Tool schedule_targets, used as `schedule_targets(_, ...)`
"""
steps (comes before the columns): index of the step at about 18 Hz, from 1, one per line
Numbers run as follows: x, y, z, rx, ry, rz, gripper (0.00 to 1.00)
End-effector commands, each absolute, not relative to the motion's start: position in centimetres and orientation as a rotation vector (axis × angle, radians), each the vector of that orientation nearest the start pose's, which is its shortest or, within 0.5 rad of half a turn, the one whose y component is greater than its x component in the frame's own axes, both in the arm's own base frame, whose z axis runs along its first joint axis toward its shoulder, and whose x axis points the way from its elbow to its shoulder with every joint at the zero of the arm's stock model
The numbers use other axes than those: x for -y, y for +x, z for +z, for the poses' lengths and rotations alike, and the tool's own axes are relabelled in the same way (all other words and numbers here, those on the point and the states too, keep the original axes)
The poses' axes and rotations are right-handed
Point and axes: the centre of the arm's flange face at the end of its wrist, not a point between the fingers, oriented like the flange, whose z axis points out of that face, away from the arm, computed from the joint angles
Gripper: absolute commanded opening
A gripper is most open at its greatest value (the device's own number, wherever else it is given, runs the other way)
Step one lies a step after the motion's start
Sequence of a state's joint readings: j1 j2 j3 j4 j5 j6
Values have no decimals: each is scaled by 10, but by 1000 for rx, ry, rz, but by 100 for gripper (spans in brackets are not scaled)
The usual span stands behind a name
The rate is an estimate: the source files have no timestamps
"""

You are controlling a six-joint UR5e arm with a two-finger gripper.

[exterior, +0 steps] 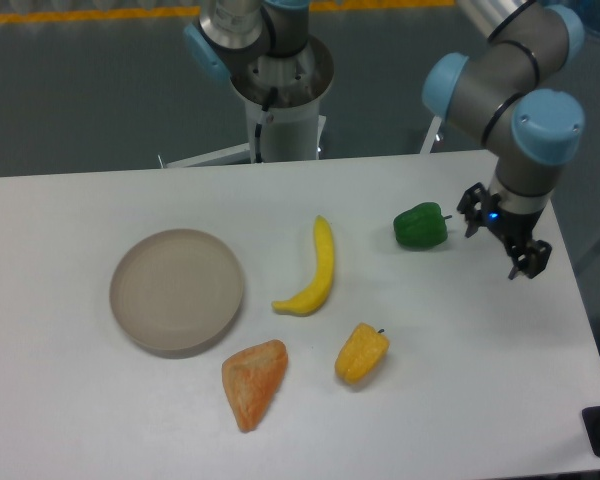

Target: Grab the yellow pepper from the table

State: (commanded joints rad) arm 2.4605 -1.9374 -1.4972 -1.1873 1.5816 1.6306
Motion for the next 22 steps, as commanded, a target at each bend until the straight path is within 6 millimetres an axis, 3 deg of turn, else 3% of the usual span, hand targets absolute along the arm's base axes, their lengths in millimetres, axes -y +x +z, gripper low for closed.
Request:
schedule_targets(4,-509,-413,361,-1079,-2916,154,100)
schedule_targets(17,-515,-418,351,-1002,-2921,130,100)
schedule_targets(22,-521,-401,343,-1029,-2913,99,100)
